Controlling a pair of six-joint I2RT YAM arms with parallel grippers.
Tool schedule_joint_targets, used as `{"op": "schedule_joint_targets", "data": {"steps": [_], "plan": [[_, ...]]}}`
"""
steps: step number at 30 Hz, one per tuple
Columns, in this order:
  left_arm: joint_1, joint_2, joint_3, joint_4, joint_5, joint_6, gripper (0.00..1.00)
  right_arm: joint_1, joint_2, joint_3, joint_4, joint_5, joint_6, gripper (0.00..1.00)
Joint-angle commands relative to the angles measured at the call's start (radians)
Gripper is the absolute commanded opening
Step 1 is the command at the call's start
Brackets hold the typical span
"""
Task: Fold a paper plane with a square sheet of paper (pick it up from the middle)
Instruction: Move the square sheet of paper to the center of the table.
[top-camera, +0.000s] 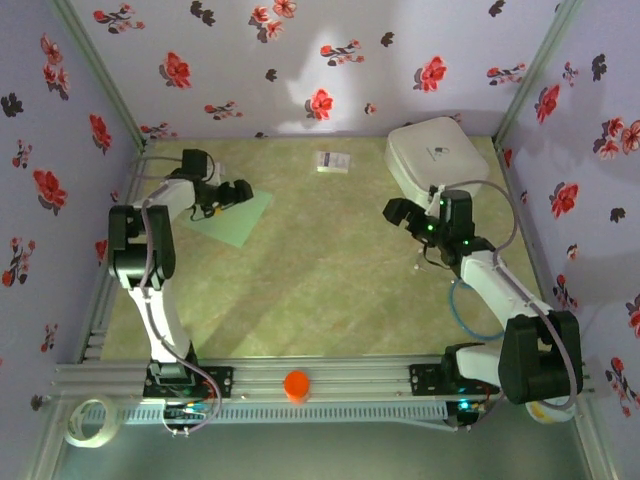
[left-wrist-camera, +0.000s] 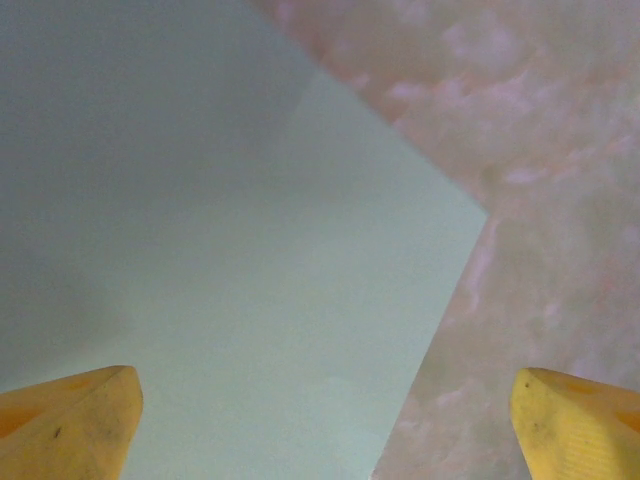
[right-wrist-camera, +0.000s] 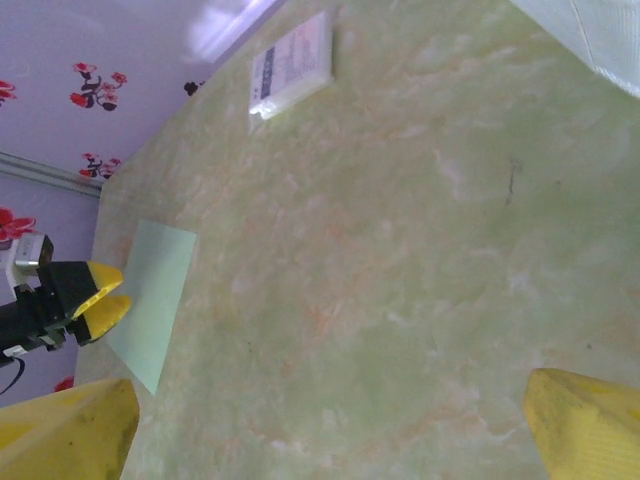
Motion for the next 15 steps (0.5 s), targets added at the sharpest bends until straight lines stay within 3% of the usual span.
{"op": "schedule_joint_targets", "data": {"steps": [1,6,15], "plan": [[-0.017,0.013,-0.017,-0.052,0.009,-0.054,0.95,0.011,-0.027,-0.045,-0.003,-0.018,0.042,0.99],[-0.066,-0.036,-0.106,-0.03,-0.05,-0.127,0.95,0.025,-0.073,-0.1,-0.012,-0.013,0.073,0.99],[-0.229,-0.248,-0.468,0.227,-0.173,-0.44,0.93,0.051,-0.231,-0.164,-0.093,0.012,0.118,0.99]]}}
